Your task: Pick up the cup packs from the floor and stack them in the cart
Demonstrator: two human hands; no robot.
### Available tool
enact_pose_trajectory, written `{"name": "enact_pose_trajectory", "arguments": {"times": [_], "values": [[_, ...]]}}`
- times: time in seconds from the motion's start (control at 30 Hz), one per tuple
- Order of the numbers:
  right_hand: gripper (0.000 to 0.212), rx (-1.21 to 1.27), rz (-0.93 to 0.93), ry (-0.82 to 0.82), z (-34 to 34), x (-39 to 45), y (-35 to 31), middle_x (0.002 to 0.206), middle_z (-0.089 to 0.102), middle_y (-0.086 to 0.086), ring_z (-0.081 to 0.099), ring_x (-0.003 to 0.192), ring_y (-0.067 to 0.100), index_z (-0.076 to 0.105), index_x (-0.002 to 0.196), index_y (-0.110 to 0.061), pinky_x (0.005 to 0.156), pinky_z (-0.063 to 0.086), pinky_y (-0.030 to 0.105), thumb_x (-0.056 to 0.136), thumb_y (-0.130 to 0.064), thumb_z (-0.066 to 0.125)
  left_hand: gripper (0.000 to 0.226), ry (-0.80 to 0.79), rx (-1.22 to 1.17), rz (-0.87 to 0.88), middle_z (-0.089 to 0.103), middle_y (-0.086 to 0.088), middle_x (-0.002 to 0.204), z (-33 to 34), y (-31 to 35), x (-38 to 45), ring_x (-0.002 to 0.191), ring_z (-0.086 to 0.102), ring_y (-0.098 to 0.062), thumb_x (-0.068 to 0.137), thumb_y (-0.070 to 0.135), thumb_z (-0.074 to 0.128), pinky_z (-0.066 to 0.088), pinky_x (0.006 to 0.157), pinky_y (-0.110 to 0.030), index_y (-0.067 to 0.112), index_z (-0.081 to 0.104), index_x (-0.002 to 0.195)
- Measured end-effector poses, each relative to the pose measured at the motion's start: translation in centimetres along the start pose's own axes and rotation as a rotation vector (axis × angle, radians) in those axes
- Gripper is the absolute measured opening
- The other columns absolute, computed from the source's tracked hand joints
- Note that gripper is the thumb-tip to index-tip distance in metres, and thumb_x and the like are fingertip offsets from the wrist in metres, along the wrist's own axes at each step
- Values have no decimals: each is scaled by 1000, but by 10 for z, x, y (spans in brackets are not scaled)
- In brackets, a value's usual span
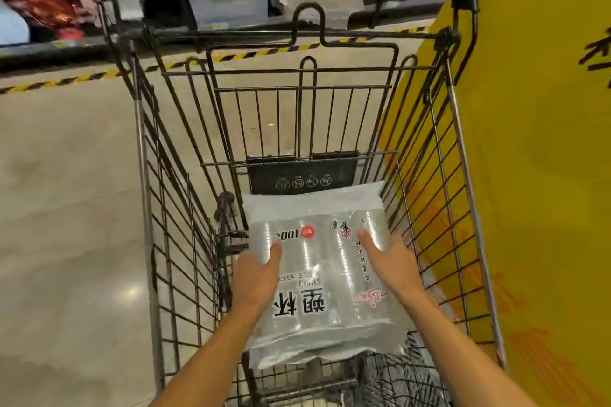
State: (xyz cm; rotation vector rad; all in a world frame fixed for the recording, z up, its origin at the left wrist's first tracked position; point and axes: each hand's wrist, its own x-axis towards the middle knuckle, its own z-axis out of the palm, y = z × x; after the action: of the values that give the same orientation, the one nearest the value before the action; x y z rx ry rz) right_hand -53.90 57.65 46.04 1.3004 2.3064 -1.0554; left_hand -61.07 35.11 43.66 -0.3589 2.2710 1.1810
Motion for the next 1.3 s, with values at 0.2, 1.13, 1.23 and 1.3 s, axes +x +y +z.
{"name": "enact_pose_trajectory", "arguments": {"times": [0.2, 1.13, 1.23, 1.3], "values": [[72, -290, -239, 116, -34, -35, -28, 135, 63, 11, 60, 123, 31, 48, 147, -16, 95, 53, 44, 99, -69, 49, 93, 30, 509, 257, 45, -13, 152, -37, 35, -24, 136, 48, -31, 87, 81, 21, 46, 108, -54, 22, 24, 159], [74, -204, 259, 884, -282, -566, -38, 158, 52, 3, 48, 144, 28, 43, 159, -25, 110, 43, 42, 100, -71, 46, 94, -348, 1003, 1540, 52, -8, 150, -174, 337, -393, 129, 55, -32, 84, 89, 11, 47, 104, -50, 32, 42, 152], [70, -130, 456, 977, -254, -649, -3, 148, 61, 3, 56, 135, 32, 48, 155, -29, 103, 47, 45, 99, -71, 47, 95, -472, 1027, 1703, 50, -10, 152, -159, 314, -456, 130, 54, -35, 84, 90, 12, 47, 102, -51, 32, 43, 152], [66, -79, 582, 1046, -226, -707, 19, 137, 67, 3, 60, 128, 34, 57, 145, -31, 98, 51, 47, 95, -73, 48, 102, -576, 1041, 1782, 50, -14, 152, -151, 290, -501, 130, 54, -37, 77, 93, 9, 47, 101, -51, 32, 46, 150]]}}
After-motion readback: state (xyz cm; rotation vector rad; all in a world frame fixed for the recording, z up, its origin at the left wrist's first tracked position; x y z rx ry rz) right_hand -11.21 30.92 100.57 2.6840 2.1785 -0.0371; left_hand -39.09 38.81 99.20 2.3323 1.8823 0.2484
